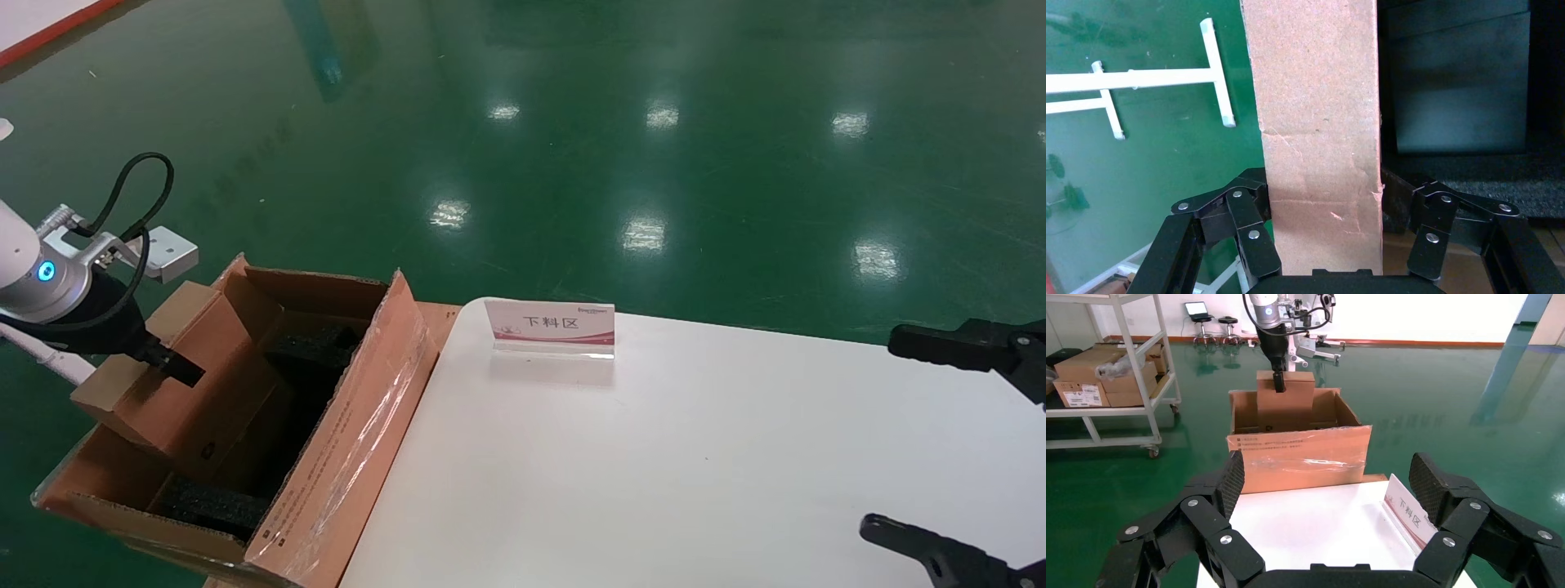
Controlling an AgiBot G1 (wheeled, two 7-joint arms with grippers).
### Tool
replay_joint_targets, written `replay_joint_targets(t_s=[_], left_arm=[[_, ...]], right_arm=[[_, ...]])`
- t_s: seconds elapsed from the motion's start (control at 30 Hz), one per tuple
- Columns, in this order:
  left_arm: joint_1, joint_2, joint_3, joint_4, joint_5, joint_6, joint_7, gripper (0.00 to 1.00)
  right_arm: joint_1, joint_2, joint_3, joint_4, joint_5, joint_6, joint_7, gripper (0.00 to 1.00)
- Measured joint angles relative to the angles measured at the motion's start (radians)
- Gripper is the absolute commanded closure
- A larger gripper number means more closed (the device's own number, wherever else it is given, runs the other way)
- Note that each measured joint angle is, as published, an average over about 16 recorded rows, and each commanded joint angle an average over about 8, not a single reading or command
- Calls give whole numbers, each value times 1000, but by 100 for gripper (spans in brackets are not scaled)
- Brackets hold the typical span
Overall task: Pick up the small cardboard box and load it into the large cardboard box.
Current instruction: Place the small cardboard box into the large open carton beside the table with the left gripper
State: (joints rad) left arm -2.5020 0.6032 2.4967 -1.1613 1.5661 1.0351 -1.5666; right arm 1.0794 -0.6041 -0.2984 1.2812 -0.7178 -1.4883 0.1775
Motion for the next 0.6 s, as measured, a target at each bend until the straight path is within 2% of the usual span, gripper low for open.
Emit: replay_joint_targets(t_s=[0.6], left_arm=[[75, 42, -9, 65, -15, -47, 6, 100]], right_arm=[[0, 0, -1, 0, 1, 0, 0, 0]])
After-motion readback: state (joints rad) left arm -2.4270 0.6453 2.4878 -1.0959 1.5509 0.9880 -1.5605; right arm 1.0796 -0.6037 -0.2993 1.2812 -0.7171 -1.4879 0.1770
